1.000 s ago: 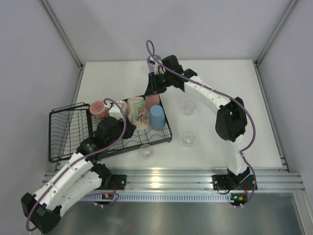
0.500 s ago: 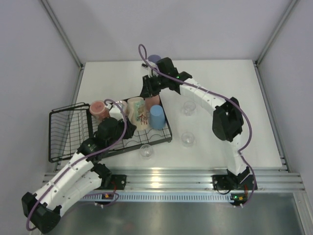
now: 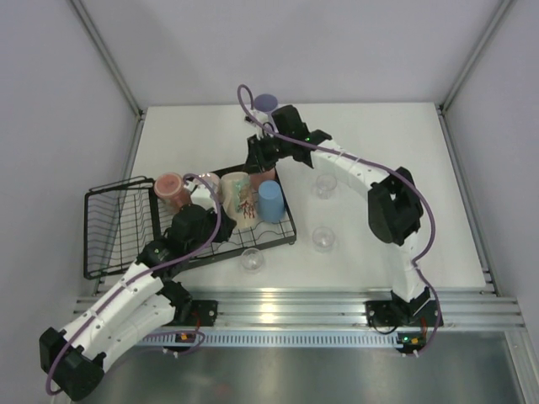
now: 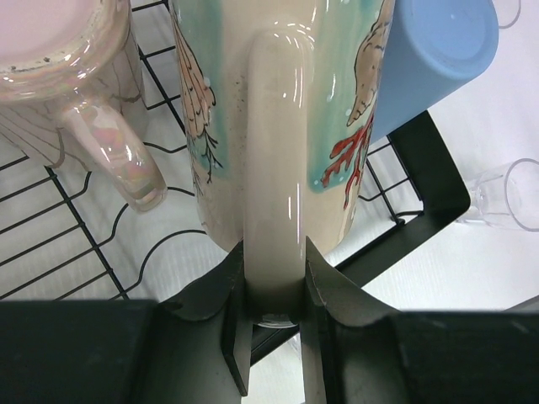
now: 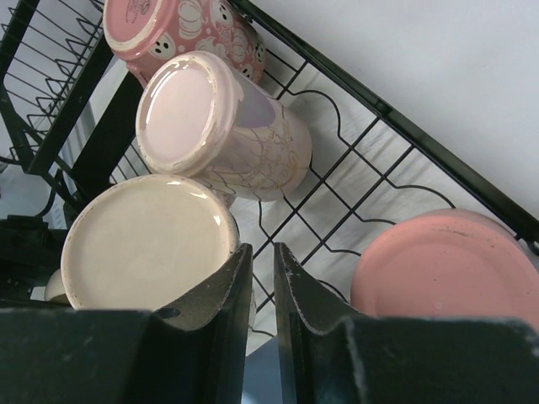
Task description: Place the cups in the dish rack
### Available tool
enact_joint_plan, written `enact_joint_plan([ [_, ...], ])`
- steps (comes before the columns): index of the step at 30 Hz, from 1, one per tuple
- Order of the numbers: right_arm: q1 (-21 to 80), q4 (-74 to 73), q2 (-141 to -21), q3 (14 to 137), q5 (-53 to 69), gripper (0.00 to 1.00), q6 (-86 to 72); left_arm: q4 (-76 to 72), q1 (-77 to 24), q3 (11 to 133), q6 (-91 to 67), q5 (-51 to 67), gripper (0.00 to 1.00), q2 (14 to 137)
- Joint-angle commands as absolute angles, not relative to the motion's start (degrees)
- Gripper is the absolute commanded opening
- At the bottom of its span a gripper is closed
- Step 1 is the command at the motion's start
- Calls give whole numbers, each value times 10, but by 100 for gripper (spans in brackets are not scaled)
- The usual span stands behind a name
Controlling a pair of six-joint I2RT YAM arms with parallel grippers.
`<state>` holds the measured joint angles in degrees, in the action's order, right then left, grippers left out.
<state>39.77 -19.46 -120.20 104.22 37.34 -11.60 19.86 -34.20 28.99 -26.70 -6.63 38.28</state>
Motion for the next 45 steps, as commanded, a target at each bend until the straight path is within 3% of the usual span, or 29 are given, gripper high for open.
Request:
enact_joint_plan([
  [1, 432, -142, -1143, 1049, 429, 18, -101, 95, -346, 296, -265, -41, 0, 383],
  [13, 441, -122, -1147, 1042, 446, 17, -83, 106, -347, 287, -265, -41, 1, 397],
  [20, 447, -119, -1150, 1042, 447, 17, -71, 106, -351, 276, -272, -40, 10, 398],
  [25, 450, -127, -1148, 1037, 435, 17, -69, 107, -353, 267, -273, -50, 0, 397],
  [36, 447, -269, -1139, 1099, 259, 15, -37, 115, -360, 258, -278, -82, 0, 383],
  [45, 459, -315, -1128, 1084, 271, 14, 3, 120, -366, 254, -274, -105, 0, 388],
])
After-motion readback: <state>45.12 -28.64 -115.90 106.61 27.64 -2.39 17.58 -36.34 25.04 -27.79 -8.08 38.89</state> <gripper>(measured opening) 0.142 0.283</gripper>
